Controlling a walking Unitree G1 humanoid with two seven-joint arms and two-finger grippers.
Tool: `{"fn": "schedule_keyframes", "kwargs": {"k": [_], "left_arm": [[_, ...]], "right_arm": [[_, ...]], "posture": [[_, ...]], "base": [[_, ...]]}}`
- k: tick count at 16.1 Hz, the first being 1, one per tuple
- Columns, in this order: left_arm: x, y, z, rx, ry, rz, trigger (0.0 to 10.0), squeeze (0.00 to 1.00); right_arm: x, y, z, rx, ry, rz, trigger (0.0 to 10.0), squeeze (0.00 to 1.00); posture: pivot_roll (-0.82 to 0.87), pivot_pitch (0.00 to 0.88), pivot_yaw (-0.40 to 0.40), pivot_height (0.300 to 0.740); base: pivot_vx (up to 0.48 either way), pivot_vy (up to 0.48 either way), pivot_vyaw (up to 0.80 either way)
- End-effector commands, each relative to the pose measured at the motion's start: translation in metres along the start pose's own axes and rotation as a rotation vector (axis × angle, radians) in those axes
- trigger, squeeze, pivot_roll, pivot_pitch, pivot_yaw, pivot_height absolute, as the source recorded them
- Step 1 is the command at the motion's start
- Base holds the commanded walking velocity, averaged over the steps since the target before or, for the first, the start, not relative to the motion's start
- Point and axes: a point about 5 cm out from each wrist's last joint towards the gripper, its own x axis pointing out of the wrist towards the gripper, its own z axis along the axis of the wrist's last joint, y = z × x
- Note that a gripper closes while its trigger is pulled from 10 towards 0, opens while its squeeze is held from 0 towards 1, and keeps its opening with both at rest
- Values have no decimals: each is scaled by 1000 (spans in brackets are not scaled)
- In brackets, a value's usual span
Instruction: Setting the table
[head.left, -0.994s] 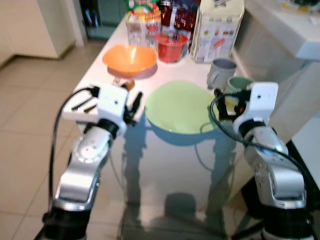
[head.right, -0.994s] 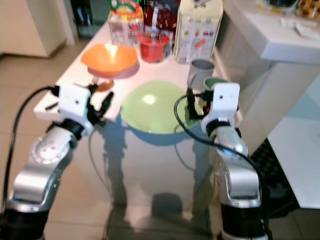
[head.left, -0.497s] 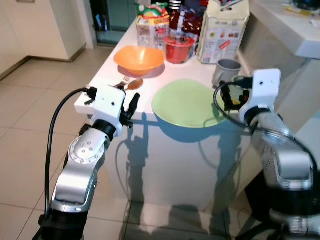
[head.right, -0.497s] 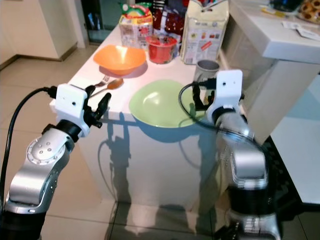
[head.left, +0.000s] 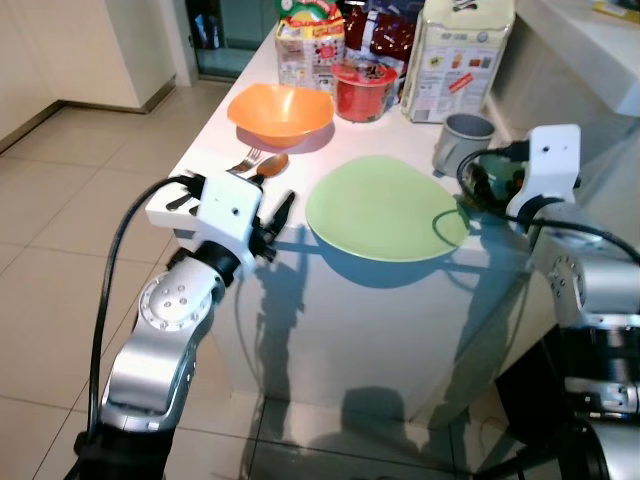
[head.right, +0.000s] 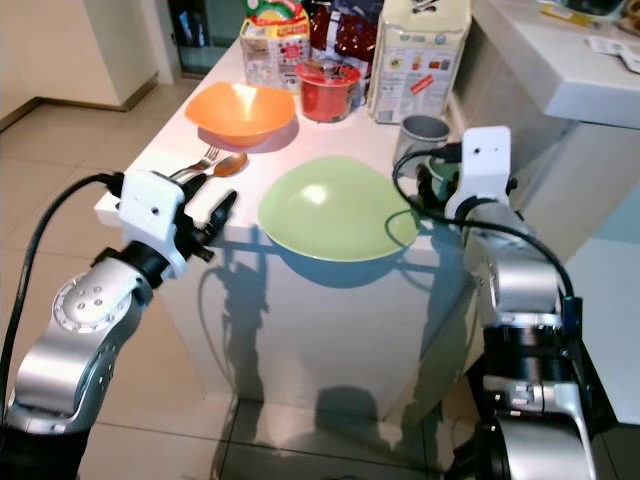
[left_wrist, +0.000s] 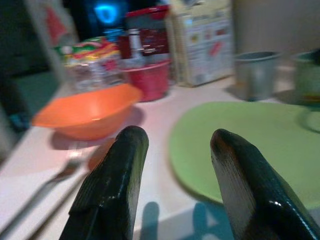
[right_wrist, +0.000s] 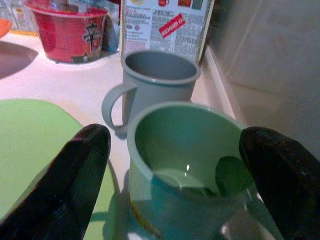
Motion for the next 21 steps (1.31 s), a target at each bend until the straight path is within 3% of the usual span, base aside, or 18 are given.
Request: {"fn": "schedule_keyframes", "kwargs": {"k": [1, 2, 6, 8, 9, 14, 21], "left_arm": [[-3, -10, 3, -8, -10, -94, 10000, 0], [-7, -19, 5, -33, -14, -185, 10000, 0], [-14, -36, 7, -79, -1, -345, 10000, 0], [-16, -35, 7, -77, 6, -359, 10000, 0], [-15, -34, 6, -70, 11, -362, 10000, 0], [-15, -34, 7, -63, 19, -364, 10000, 0], [-15, -33, 4, -56, 30, -356, 10000, 0]], "right_arm": [[1, -8, 7, 0, -27, -18, 10000, 0], [1, -12, 9, 4, -31, -30, 10000, 0], [-2, -23, 0, 12, 12, -87, 10000, 0], [-4, -29, 0, 39, 8, -116, 10000, 0], [-4, -29, -10, 49, 69, -104, 10000, 0], [-4, -13, -36, 142, 187, -13, 10000, 0], [-10, 9, -47, 160, 243, 35, 10000, 0]], "posture": [[-10, 0, -38, 740], [-10, 0, -37, 740], [-10, 0, -30, 740], [-15, 0, -25, 740], [-16, 0, -24, 740], [-10, 0, -28, 740], [-13, 0, -26, 740]], "base": [[0, 0, 0], [0, 0, 0], [0, 0, 0], [0, 0, 0], [0, 0, 0], [0, 0, 0], [0, 0, 0]]}}
